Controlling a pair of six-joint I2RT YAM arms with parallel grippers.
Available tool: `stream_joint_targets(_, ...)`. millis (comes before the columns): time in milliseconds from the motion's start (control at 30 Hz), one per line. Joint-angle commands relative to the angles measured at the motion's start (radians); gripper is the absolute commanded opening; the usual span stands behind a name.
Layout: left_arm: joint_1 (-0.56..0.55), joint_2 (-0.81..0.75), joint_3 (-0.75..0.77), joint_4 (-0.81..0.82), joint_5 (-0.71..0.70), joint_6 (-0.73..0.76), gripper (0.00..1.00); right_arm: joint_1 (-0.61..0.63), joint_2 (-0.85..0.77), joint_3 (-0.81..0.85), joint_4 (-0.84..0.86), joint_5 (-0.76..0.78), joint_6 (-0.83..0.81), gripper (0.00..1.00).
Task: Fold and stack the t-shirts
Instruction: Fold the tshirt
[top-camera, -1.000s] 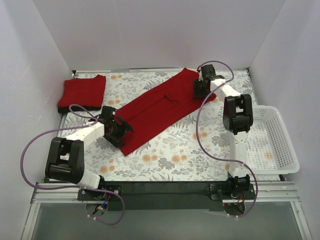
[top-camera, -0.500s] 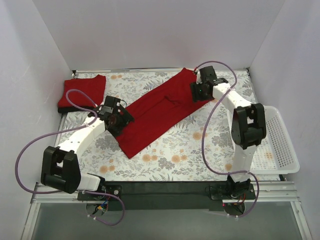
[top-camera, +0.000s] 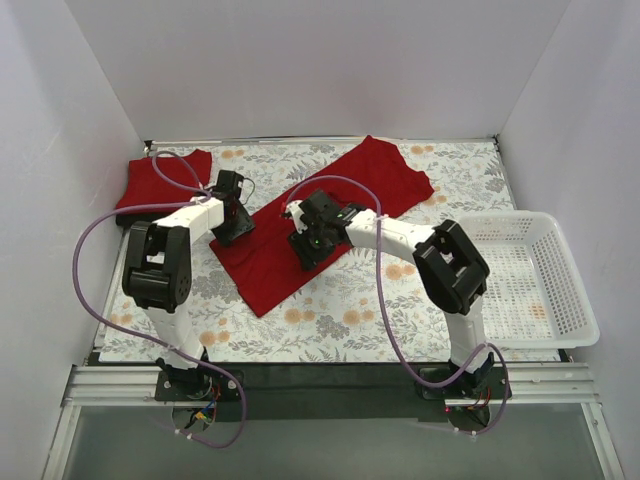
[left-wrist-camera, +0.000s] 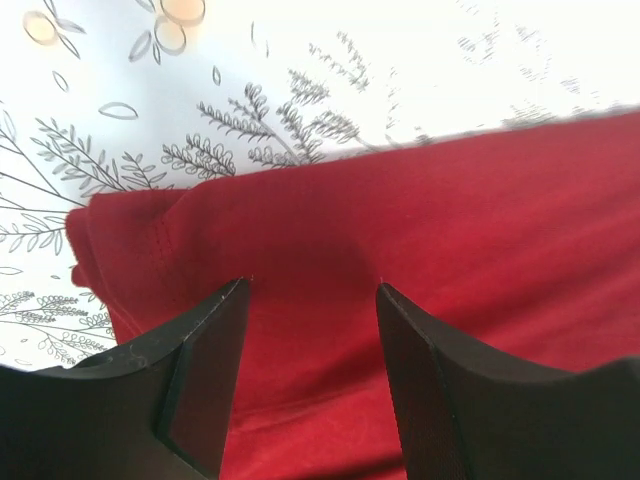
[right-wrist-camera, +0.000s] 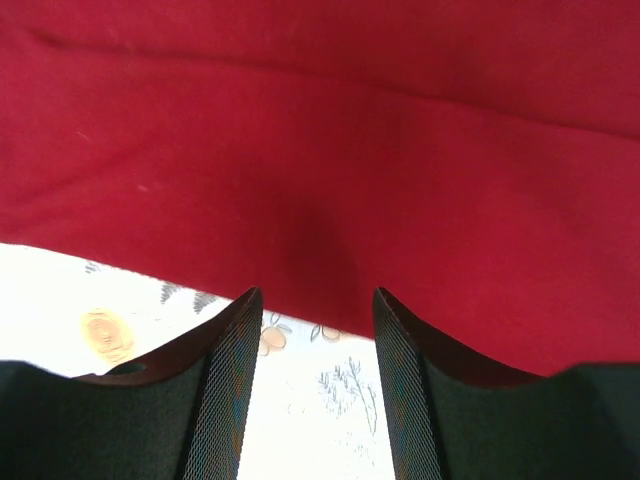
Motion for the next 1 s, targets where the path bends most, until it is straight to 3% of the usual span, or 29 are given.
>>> stream_joint_targets(0,-0.002,-0.007,0.003,-0.003,-0.031,0.019,0.5,0.01,0.044,0.038,0.009,-0.02,-0.067,0.46)
stream_joint_targets(200,0.001,-0.008,-0.118,-0.06,-0.025,-0.073,0.5,0.015,0.082,-0.001,-0.114,0.009,-0.122,0.46)
stream_joint_targets(500,0.001,-0.203,-0.314,-0.072,0.043,-0.135,0.54,0.039,-0.056,-0.192,-0.191,-0.005,-0.119,0.47)
stream_joint_targets(667,0.004,-0.332,-0.261,-0.133,-0.002,-0.133,0.66,0.094,-0.12,-0.144,-0.189,0.023,-0.093,0.48)
stream_joint_targets(833,0.036,-0.433,-0.227,-0.17,-0.078,-0.115,0.69,0.179,-0.189,-0.077,-0.177,0.026,-0.084,0.57)
stream_joint_targets(967,0.081,-0.447,-0.309,-0.158,-0.066,-0.106,0.7,0.256,-0.19,-0.068,-0.169,0.009,-0.082,0.64)
